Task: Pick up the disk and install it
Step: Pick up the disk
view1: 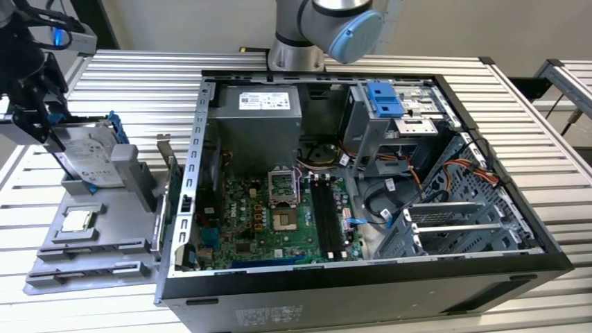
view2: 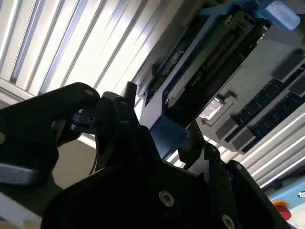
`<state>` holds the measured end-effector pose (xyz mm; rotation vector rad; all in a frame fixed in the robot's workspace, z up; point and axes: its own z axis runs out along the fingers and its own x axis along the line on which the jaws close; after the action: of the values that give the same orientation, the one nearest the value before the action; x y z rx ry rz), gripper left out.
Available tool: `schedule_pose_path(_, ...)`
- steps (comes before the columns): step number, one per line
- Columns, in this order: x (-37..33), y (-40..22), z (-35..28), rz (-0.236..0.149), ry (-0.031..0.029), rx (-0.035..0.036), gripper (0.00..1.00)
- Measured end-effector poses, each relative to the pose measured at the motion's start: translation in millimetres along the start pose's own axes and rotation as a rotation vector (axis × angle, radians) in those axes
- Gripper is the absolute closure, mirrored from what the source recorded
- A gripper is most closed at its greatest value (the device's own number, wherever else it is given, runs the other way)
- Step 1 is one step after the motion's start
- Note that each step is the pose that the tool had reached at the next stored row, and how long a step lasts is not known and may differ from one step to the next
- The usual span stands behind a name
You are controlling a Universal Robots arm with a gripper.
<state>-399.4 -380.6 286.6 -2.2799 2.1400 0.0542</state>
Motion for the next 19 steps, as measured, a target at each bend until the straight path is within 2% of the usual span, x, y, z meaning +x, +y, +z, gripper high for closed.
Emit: schedule_pose_path(19, 0.1, 0.0, 2.2, 0.000, 0.0000, 0.0000, 0.00)
